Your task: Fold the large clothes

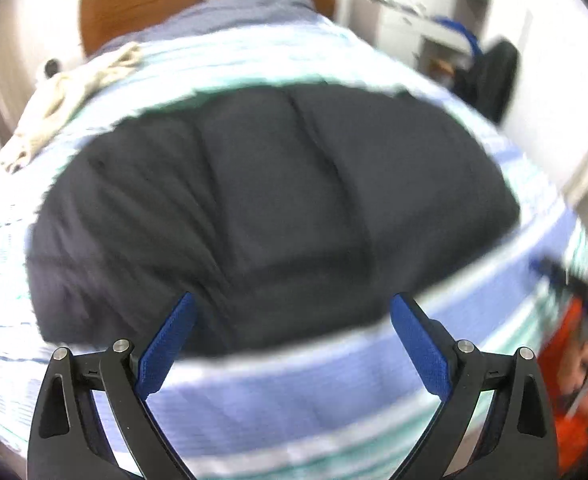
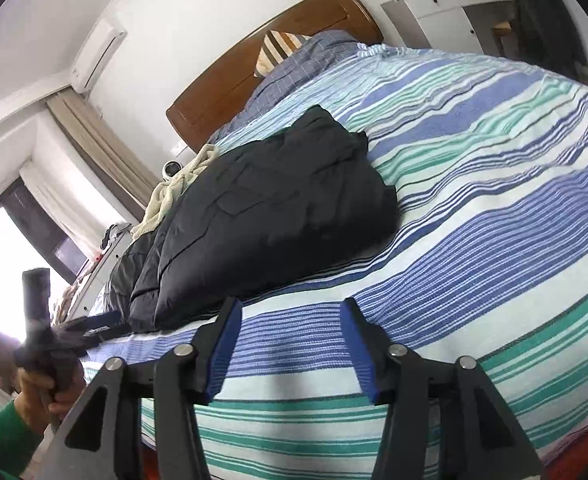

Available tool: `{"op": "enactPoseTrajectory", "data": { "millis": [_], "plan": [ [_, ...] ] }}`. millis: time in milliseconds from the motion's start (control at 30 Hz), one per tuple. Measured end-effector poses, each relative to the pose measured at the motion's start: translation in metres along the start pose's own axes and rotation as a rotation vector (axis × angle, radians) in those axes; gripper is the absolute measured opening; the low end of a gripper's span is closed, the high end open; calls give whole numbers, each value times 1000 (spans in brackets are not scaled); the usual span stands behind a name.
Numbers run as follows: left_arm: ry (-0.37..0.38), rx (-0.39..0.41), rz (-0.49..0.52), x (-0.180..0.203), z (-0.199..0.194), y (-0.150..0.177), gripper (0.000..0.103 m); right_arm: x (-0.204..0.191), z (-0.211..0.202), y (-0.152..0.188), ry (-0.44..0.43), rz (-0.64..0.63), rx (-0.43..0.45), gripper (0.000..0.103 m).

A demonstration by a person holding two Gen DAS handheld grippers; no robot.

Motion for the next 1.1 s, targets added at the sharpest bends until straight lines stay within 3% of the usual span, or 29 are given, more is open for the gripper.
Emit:
{"op": "enactPoseTrajectory", "data": {
  "millis": [133, 233, 400, 500, 633, 733, 867, 967, 1033, 1100],
  "plan": [
    [-35, 38, -81, -14, 12, -56, 98, 8, 1, -39, -57, 103, 48, 78],
    [-54, 15, -74, -12, 38, -78, 98, 33, 8, -71, -19, 229, 84, 82],
    [-107, -88, -26, -5, 84, -57, 99, 77, 55, -111, -116, 374, -10, 82],
    [-87, -72, -38, -13, 95, -42, 101, 88, 74, -105, -89, 453, -163, 82],
    [-85, -65, -19, -11, 96, -35, 102, 67, 30, -83, -105, 457, -93, 82],
    [-83, -59, -23, -15, 100, -35, 102, 60, 21, -68, -121, 511, -65, 82],
    [-82, -62, -25, -17, 102, -39, 102, 48, 44, -69, -92, 548, -147, 82],
    [-72, -69, -25, -18, 103, -43, 102, 43, 58, -67, -161, 649, -153, 82],
    [-67, -69, -27, -18, 105, -42, 102, 46, 79, -69, -87, 617, -171, 82],
    [-66, -71, -27, -19, 106, -42, 102, 52, 95, -74, -69, 632, -107, 82]
  ]
}}
Point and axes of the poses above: each gripper's, at about its wrist camera, not at the fingertips, and z roughly the way its jaws point, x to its right, y to its underside, the point moved 1 cm from there along z, roughly the way its jaws point, and after that the axes turned 4 degrees about -z, right-handed, at the moved point
